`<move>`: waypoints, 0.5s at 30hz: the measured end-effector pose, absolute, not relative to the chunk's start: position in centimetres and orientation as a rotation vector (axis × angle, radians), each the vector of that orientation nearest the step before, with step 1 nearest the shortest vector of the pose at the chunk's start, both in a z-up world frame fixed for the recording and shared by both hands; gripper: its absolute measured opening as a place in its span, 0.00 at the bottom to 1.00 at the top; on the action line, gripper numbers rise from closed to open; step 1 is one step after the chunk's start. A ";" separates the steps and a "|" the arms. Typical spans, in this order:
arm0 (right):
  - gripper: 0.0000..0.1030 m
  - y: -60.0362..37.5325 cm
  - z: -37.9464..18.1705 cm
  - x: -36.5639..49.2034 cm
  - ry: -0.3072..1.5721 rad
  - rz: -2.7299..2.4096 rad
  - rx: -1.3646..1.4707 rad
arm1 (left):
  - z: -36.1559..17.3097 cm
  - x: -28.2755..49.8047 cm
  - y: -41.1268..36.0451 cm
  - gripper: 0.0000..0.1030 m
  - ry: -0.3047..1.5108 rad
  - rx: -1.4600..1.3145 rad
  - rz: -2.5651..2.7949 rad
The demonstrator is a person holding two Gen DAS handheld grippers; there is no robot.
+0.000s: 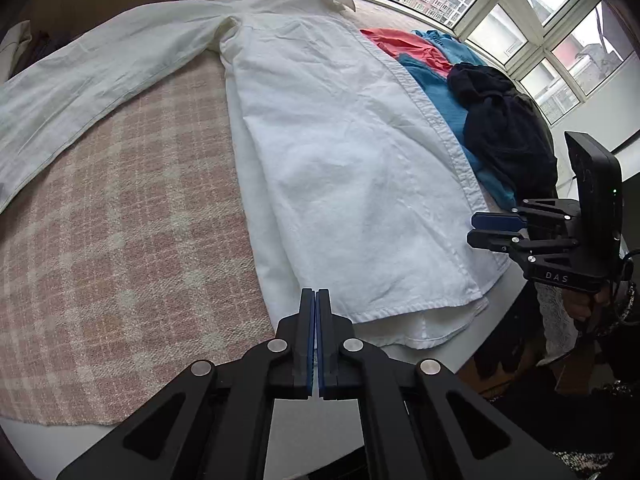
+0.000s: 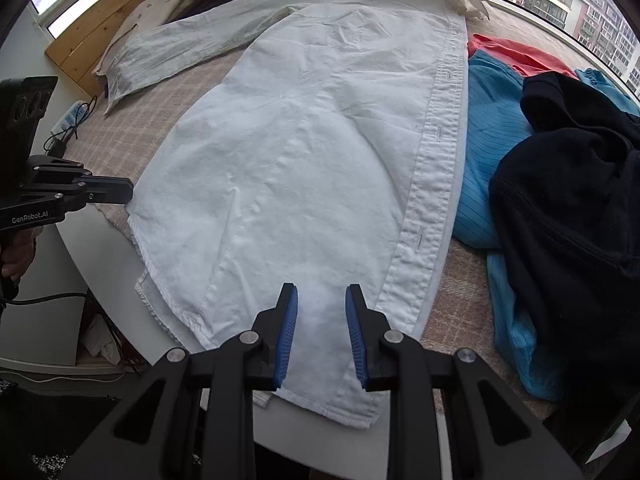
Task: Fold clothes
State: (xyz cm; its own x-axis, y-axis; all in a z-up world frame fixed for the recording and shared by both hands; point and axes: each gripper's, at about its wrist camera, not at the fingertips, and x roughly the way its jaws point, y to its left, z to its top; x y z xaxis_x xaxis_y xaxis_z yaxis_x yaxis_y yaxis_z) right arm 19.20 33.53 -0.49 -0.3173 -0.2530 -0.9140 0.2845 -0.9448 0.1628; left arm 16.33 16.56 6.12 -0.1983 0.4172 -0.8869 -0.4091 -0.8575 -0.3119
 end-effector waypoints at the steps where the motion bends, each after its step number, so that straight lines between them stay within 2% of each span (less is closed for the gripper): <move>1: 0.25 33.0 0.2 19.4 0.027 -2.305 1.556 | 6.6 16.3 16.6 0.00 0.000 -1.535 2.088; 3: 0.29 31.8 1.6 19.8 0.019 -2.291 1.474 | 7.4 16.0 16.6 0.00 -0.008 -1.516 2.079; 4: 0.36 30.6 2.1 20.1 0.051 -2.286 1.430 | 7.8 15.9 16.5 0.00 -0.010 -1.507 2.077; 6: 0.44 28.1 3.1 20.5 0.114 -2.273 1.342 | 8.1 15.4 16.4 0.00 -0.016 -1.510 2.072; 11: 0.45 22.5 2.7 20.7 0.316 -2.274 1.233 | 9.3 14.2 16.6 0.00 -0.083 -1.503 2.028; 15: 0.45 20.7 1.8 20.2 0.372 -2.339 1.199 | 10.9 13.8 17.3 0.00 -0.139 -1.448 1.983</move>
State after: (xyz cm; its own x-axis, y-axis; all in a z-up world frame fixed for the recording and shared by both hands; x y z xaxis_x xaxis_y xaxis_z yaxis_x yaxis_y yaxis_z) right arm 20.17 20.70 1.81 -0.4995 -0.2932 -0.8152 0.5315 -0.8468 -0.0211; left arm 13.85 17.34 10.88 -0.1604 0.5674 -0.8077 -0.4490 -0.7707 -0.4522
